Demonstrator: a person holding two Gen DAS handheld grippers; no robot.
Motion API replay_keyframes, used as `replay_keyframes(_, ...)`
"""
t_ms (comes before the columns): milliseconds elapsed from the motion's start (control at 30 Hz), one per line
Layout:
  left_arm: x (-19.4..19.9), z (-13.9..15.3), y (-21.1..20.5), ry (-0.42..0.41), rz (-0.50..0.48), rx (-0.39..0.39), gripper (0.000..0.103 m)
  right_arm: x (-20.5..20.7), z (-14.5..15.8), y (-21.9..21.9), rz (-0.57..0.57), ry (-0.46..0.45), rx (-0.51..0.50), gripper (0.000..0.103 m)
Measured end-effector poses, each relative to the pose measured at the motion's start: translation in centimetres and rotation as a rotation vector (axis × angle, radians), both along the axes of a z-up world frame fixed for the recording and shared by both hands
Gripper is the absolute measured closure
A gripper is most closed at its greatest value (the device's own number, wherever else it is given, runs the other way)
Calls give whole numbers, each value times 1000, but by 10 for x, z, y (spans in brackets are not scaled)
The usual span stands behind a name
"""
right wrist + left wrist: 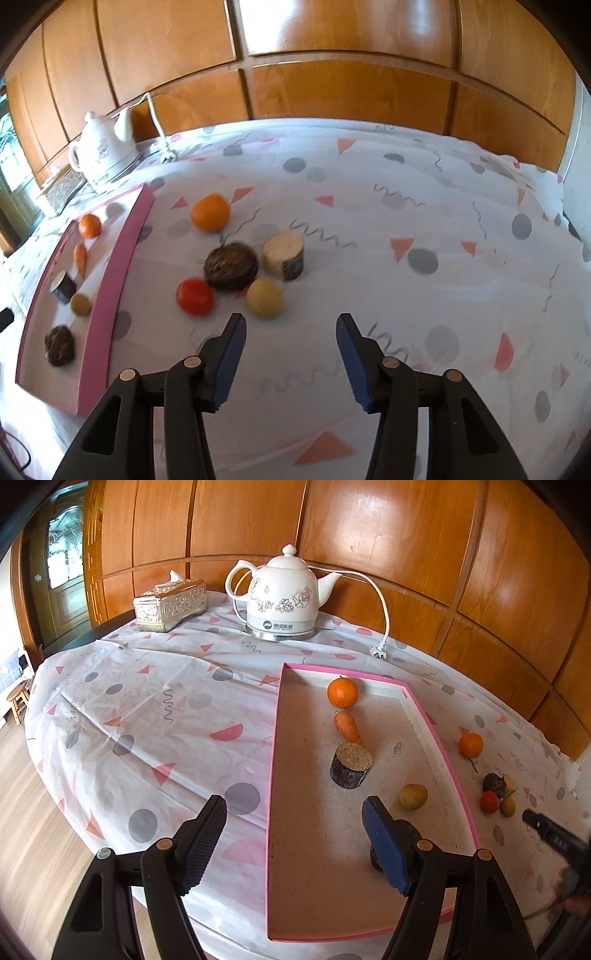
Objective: Organize fruits
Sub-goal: 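Move the right tool toward the pale yellow round fruit, then grasp the pale yellow round fruit with the right tool and lift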
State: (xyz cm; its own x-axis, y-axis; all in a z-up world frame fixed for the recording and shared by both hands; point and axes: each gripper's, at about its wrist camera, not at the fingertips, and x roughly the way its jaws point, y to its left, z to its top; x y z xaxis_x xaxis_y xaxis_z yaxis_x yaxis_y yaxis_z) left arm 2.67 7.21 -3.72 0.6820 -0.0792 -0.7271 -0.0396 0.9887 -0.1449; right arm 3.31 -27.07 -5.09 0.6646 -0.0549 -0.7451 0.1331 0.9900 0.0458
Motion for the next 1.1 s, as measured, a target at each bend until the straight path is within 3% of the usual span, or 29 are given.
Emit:
replay_keyframes(233, 2, -3, 0, 8, 0, -13, 26, 17, 6, -4, 31, 17, -1, 57)
replay_keyframes(567, 3, -4, 0, 15, 0, -12, 25, 41, -16, 5, 106, 97, -24, 57)
replay_keyframes(667, 3, -5, 2, 21, 13, -10, 22, 46, -22, 8, 125, 109, -33, 78)
replay_keyframes(1100, -1, -2, 11, 14, 59, -9, 18, 19, -8, 21, 174, 59, -35, 78)
